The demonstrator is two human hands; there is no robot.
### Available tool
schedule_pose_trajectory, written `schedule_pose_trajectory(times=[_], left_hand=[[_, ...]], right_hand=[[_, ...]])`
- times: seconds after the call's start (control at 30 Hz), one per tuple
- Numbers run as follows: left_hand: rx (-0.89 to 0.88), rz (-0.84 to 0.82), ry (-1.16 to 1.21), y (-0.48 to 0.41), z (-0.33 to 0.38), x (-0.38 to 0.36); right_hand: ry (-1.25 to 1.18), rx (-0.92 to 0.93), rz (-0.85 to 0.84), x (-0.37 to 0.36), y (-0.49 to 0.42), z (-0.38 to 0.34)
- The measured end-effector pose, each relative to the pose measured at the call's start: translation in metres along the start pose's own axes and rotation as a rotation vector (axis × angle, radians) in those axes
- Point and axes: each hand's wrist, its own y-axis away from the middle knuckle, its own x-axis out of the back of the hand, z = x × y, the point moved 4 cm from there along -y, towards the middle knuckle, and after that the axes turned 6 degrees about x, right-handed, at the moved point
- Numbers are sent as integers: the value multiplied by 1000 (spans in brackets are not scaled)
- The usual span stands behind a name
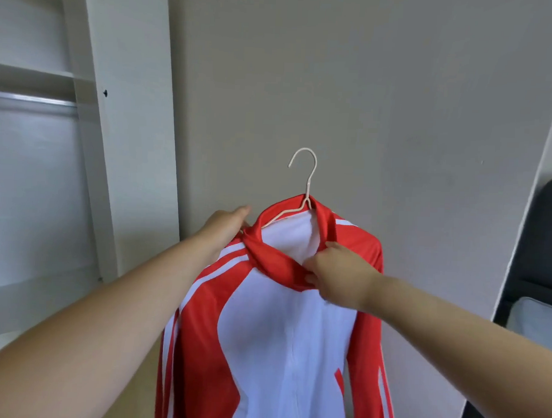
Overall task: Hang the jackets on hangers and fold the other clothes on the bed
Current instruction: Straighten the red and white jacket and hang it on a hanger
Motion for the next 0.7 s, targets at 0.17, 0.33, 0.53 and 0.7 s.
schedule_pose_trajectory(times=[0.17, 0.33, 0.53, 0.7], left_hand=[[29, 99, 93, -4, -9, 10], [33, 114, 105, 2, -4, 7], [13, 8, 70, 17, 7, -21], [-4, -53, -67, 24, 1, -39]], right_hand=[[-68, -169, 499, 29, 14, 11], [51, -234, 263, -9, 24, 3], [-75, -193, -10, -36, 24, -5], [-647, -278, 220, -15, 16, 5]])
